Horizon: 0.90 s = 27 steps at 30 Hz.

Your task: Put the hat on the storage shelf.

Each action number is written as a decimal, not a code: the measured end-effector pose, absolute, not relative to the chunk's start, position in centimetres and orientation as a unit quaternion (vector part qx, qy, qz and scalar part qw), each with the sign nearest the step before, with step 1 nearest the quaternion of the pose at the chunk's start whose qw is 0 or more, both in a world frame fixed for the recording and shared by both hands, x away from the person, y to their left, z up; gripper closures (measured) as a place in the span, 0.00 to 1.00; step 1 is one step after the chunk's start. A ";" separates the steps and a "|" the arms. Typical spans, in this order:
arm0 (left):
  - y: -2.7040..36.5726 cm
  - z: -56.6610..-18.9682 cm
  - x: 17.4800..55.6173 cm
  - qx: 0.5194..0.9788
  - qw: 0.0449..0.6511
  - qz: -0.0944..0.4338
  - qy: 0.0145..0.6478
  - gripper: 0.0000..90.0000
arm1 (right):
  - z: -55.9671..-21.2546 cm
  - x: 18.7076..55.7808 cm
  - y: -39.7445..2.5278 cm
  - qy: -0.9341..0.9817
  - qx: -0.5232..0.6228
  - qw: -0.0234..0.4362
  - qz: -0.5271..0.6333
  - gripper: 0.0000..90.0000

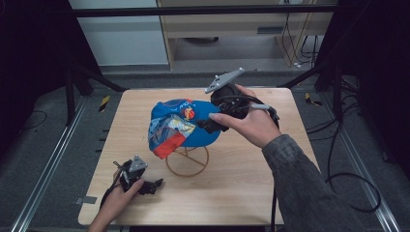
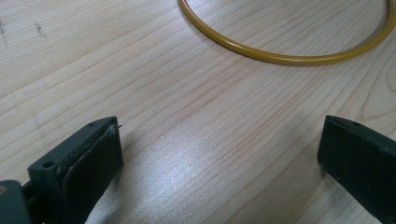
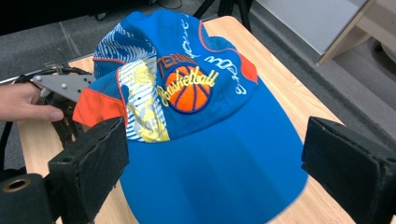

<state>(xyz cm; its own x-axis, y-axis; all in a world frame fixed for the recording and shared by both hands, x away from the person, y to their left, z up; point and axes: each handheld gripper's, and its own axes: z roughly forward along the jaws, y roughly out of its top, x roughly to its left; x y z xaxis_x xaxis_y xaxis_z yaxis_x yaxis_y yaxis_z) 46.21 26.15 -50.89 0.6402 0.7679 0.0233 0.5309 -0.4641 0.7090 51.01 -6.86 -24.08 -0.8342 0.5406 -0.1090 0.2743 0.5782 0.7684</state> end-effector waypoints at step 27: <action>26.1 -50.9 46.2 0.837 0.344 0.174 0.388 0.00 | -25.4 49.0 -10.7 0.865 0.252 0.171 0.399 0.08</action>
<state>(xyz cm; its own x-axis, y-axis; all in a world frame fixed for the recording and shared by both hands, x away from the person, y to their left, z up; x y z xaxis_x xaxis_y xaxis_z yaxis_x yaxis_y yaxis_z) 46.19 26.13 -50.91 0.6391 0.7688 0.0236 0.5297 -0.4622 0.7112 49.03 -10.68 -25.42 -0.8143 0.5727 -0.0943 0.3000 0.5544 0.7763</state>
